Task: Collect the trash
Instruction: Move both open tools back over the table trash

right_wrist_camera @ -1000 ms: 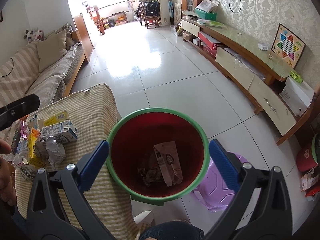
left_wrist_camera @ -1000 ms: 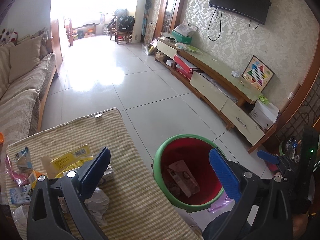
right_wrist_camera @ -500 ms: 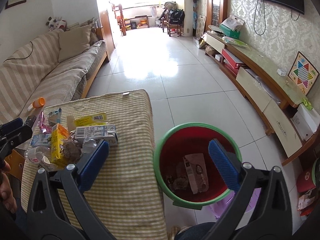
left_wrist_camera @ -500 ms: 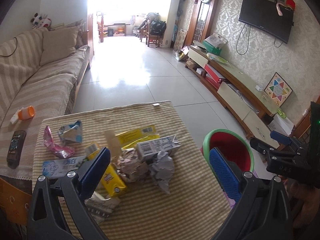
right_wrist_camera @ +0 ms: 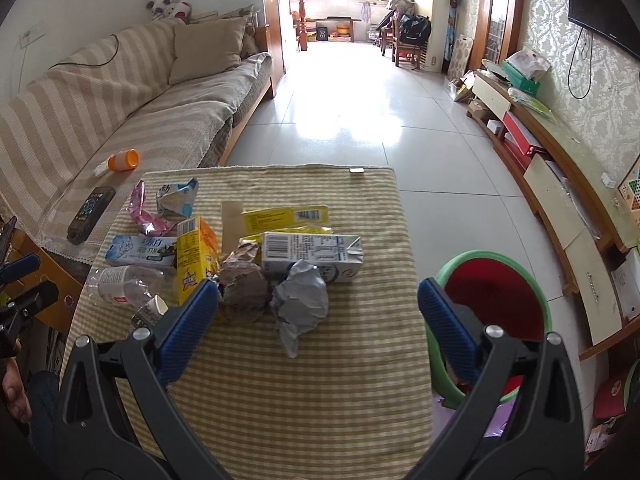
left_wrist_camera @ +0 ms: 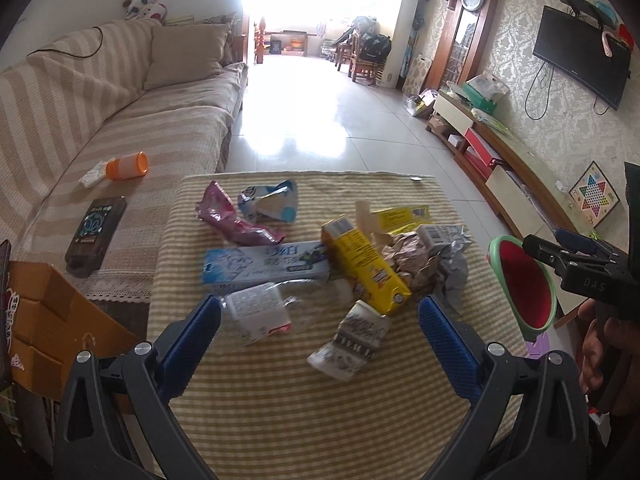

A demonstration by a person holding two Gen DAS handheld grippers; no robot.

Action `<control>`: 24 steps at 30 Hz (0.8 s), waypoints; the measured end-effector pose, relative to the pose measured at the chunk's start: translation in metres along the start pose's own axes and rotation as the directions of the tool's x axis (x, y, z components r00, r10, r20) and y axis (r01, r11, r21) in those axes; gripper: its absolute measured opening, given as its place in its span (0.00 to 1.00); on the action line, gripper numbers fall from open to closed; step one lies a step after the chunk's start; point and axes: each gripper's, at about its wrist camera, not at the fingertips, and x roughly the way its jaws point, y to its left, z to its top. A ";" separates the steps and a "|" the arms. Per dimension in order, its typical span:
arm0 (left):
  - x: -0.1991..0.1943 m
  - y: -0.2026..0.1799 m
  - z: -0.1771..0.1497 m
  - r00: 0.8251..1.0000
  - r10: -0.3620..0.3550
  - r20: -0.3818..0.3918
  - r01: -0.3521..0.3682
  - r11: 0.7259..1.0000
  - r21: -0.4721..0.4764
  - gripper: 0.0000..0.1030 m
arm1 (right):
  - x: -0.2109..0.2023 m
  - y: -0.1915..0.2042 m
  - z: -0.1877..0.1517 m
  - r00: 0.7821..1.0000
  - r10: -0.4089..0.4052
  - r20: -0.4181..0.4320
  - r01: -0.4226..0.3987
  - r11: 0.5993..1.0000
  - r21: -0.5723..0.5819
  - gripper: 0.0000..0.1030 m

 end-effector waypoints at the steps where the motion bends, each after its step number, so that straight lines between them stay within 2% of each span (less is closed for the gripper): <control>1: 0.001 0.008 -0.003 1.000 0.006 -0.006 -0.006 1.000 -0.003 0.92 | 0.003 0.005 -0.002 1.000 0.005 -0.009 -0.005 1.000 -0.001 0.95; 4: 0.008 0.026 -0.010 0.999 0.011 -0.041 -0.012 1.000 -0.019 0.92 | 0.014 0.011 -0.010 0.998 0.031 -0.052 -0.031 0.999 0.017 0.95; 11: 0.028 0.037 -0.018 0.995 0.016 -0.095 -0.016 1.000 0.005 0.92 | 0.028 0.011 -0.015 0.996 0.015 -0.091 -0.013 1.000 0.023 0.95; 16: 0.047 0.034 -0.014 0.988 0.019 -0.153 -0.006 0.996 0.089 0.92 | 0.040 0.008 -0.017 0.993 0.017 -0.113 -0.013 0.999 0.034 0.95; 24: 0.083 0.031 -0.007 0.963 0.075 -0.260 0.002 0.959 0.283 0.92 | 0.069 0.006 -0.026 0.987 0.025 -0.162 -0.017 0.999 0.052 0.95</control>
